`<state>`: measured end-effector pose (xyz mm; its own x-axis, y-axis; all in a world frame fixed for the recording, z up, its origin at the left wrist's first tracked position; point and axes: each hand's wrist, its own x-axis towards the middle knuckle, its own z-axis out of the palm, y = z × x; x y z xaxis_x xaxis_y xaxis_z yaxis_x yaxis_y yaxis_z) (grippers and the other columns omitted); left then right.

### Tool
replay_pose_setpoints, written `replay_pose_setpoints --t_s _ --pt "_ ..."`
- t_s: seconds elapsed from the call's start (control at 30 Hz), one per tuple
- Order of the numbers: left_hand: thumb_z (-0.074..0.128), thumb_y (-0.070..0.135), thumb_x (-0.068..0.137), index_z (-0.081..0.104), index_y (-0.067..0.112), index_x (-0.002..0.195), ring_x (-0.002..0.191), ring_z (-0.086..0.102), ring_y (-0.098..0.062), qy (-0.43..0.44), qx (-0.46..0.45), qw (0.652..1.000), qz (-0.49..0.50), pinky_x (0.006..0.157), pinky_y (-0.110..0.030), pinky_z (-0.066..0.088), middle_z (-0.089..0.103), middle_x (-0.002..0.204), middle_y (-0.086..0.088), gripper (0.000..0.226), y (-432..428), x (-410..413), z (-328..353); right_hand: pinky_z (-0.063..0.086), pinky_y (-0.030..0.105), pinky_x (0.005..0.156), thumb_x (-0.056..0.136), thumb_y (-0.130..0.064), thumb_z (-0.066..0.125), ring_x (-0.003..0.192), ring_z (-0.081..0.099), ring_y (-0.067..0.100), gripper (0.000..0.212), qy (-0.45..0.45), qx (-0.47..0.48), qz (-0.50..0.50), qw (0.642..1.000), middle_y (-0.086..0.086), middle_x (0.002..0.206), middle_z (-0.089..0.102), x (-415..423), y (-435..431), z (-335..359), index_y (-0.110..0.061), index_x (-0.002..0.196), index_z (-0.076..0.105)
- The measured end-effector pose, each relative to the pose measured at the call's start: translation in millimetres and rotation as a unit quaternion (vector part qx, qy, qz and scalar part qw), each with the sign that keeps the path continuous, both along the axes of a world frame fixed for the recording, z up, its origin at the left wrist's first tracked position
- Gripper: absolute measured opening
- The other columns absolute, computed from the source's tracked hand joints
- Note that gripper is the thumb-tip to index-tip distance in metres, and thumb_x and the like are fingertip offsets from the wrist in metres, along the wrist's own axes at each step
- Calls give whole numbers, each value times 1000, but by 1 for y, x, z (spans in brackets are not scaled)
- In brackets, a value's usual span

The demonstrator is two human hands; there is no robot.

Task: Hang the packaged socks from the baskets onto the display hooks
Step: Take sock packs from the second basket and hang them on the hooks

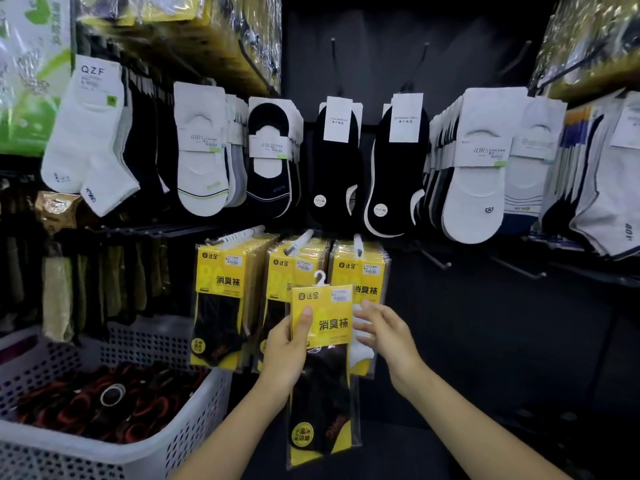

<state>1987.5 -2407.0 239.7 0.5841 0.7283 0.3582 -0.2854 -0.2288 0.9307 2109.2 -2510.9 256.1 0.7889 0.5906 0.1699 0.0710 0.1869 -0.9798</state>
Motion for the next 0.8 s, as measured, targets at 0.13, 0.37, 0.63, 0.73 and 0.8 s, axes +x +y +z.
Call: replay_pose_setpoints --t_s 0.13,0.37,0.63,0.73,0.8 --pt "51 37 92 65 27 98 82 68 4 -16 7 1000 -24 62 -7 48 72 90 9 19 -16 12 6 55 19 68 92 -28 58 87 72 12 22 -24 31 34 999 1 95 75 -15 -9 3 -12 105 67" --pt "49 39 94 50 34 121 96 56 11 1 12 999 -41 83 -12 44 59 106 22 27 -18 20 11 56 26 73 93 -23 58 84 71 14 12 -13 86 -87 992 3 92 74 0 -15 21 -14 95 66" --pt "45 41 95 39 30 141 99 46 14 15 9 999 -35 77 -8 38 45 118 26 48 -13 30 8 57 37 83 93 -23 60 92 70 24 17 -16 60 -117 991 9 92 73 18 12 29 -6 92 66" --pt "43 40 97 36 29 144 90 40 20 37 -1 999 -34 70 -5 35 42 111 30 48 -8 39 5 53 48 92 93 -22 60 98 67 31 12 -6 46 -136 990 15 99 71 25 24 25 -13 88 65" --pt "43 39 98 34 29 145 91 40 20 46 -5 998 -37 71 -3 35 43 117 26 49 -4 46 4 53 48 92 93 -24 60 97 68 30 12 -1 36 -149 988 14 99 71 32 31 22 -14 86 65"
